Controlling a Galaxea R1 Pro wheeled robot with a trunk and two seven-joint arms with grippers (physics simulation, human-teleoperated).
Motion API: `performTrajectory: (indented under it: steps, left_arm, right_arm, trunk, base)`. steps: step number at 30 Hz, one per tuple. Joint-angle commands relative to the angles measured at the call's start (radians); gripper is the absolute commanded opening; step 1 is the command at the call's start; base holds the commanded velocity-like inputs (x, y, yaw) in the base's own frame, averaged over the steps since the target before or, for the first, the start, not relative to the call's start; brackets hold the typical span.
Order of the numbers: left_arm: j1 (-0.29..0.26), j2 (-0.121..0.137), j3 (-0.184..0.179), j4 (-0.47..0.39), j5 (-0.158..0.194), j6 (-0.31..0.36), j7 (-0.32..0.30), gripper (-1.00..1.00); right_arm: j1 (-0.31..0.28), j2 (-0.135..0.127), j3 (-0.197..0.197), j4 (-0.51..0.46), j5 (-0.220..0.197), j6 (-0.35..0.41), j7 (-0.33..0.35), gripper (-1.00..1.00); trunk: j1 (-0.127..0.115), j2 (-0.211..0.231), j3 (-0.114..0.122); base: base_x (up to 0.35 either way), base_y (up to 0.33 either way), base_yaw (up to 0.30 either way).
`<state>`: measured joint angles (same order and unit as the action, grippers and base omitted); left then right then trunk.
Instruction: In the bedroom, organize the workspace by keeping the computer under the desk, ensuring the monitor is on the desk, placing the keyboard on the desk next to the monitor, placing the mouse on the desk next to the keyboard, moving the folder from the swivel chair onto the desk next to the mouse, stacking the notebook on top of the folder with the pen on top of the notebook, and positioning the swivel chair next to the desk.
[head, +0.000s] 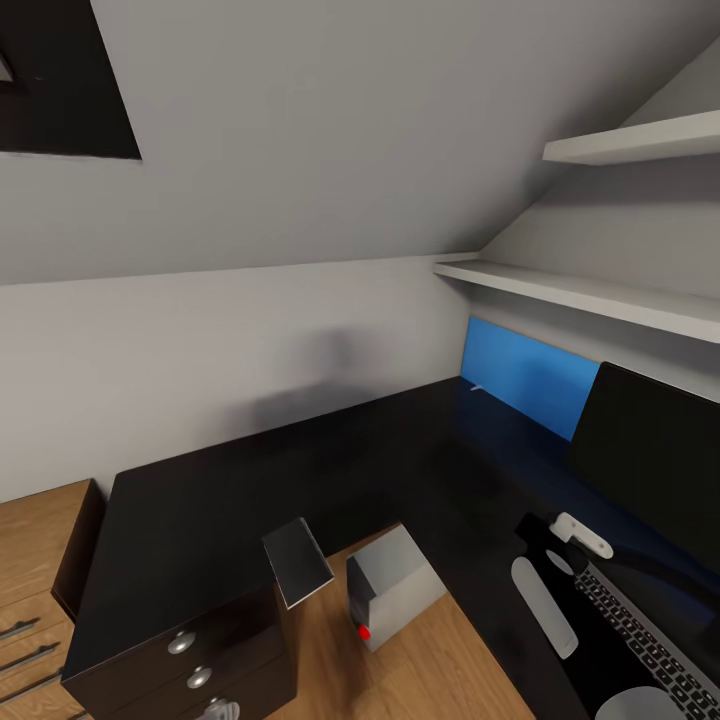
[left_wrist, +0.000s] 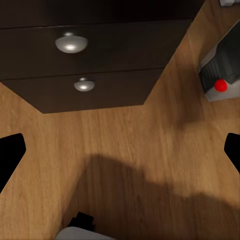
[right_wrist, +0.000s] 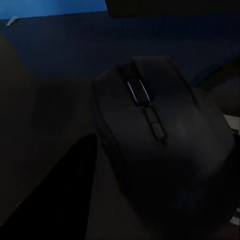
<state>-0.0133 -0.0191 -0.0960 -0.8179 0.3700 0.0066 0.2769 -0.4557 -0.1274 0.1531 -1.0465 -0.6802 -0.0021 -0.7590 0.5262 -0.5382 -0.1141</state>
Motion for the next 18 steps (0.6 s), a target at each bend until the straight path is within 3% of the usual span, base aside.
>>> performTrajectory:
  steps: [1,5,8,11,13,14,15,18]
  left_arm:
    - [-0.001,0.001,-0.006,-0.001,0.009,0.001,0.007,1.00]
    - [-0.001,0.001,-0.010,0.040,0.006,0.000,0.007,1.00]
    - [-0.001,0.001,-0.011,0.089,-0.016,-0.003,0.007,1.00]
    - [-0.001,0.000,-0.018,0.189,-0.090,-0.091,0.007,1.00]
    - [-0.001,0.000,-0.025,0.291,-0.143,-0.207,0.007,1.00]
    - [-0.001,0.000,-0.026,0.315,-0.153,-0.237,0.007,1.00]
    - [-0.001,0.000,-0.030,0.384,-0.176,-0.333,0.006,1.00]
    - [-0.001,-0.001,-0.031,0.421,-0.187,-0.388,0.007,1.00]
  right_arm:
    - [-0.001,-0.001,0.004,-0.001,-0.006,-0.001,-0.006,-1.00]
    - [-0.001,-0.001,0.005,-0.001,-0.004,-0.002,-0.005,-1.00]
    - [-0.001,-0.001,0.009,-0.001,-0.002,-0.002,-0.005,-1.00]
    - [-0.001,-0.001,0.039,0.000,0.006,-0.002,-0.005,-1.00]
    - [-0.001,-0.002,0.067,0.000,0.008,0.000,-0.004,-1.00]
    - [-0.001,-0.002,0.074,0.000,0.009,0.001,-0.004,-1.00]
    - [-0.001,-0.003,0.091,0.001,0.010,0.003,0.006,-1.00]
    - [-0.001,-0.004,0.100,0.019,0.012,0.007,0.041,-1.00]
  trunk:
    - [0.000,-0.002,-0.002]
    - [0.000,-0.002,-0.002]
    - [0.000,-0.002,-0.002]
    - [0.000,-0.002,-0.002]
    - [0.000,-0.002,-0.002]
    - [0.000,-0.002,-0.002]
    - [0.000,-0.002,-0.002]
    - [0.000,-0.002,-0.002]
  base:
    - [0.000,0.000,-0.001]
    - [0.000,0.000,0.000]
    - [0.000,0.000,0.000]
    - [0.000,0.000,0.000]
    - [0.000,0.000,0.000]
    - [0.000,0.000,0.000]
    - [0.000,0.000,0.000]
    - [0.003,0.000,0.000]
